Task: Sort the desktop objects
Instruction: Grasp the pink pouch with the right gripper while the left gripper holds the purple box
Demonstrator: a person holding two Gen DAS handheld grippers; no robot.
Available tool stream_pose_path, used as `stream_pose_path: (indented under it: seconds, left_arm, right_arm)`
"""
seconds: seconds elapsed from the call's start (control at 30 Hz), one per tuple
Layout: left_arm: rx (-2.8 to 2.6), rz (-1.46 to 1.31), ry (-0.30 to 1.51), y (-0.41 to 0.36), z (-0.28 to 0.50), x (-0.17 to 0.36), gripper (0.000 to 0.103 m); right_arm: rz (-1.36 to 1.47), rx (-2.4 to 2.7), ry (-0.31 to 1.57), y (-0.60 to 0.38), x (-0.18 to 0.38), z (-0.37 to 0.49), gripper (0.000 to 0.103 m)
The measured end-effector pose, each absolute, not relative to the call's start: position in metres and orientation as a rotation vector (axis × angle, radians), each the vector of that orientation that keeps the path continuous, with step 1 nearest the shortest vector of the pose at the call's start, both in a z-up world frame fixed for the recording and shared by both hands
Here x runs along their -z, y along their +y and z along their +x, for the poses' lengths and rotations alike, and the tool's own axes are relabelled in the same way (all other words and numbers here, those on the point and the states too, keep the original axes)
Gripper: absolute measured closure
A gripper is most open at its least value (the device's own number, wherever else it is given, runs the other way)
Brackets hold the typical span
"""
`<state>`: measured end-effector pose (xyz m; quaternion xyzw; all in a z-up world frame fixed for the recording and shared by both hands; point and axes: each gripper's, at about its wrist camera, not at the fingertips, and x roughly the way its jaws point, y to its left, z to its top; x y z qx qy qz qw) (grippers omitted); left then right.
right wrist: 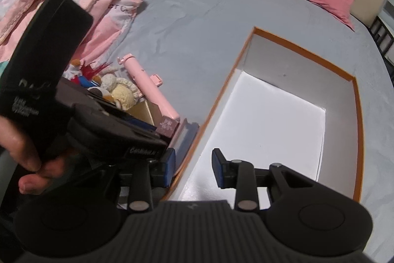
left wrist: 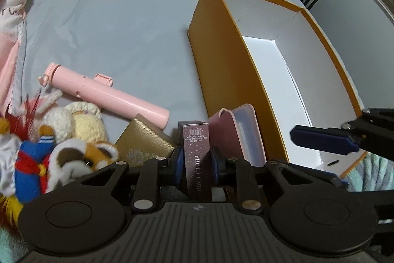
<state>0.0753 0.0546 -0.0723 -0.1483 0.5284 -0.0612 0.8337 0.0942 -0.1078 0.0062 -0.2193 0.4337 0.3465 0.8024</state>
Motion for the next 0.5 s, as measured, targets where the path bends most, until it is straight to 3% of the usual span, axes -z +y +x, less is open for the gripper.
stream_pose_path:
  seconds: [0.1, 0.23, 0.43, 0.5]
  left_arm:
    - [0.13, -0.328, 1.11, 0.061, 0.064, 0.07, 0.078]
    - [0.134, -0.357, 1.097, 0.07, 0.049, 0.069, 0.078]
    - [0.146, -0.397, 1.056, 0.082, 0.03, 0.072, 0.078]
    - [0.15, -0.408, 1.048, 0.082, 0.026, 0.072, 0.078]
  right_arm:
    - [-0.541, -0.8, 0.918, -0.098, -0.008, 0.09, 0.068]
    - [-0.694, -0.869, 0.863, -0.083, -0.006, 0.083, 0.057]
    - [-0.912, -0.922, 0.823, -0.058, 0.002, 0.087, 0.054]
    - [-0.961, -0.934, 0.833, -0.05, 0.006, 0.092, 0.049]
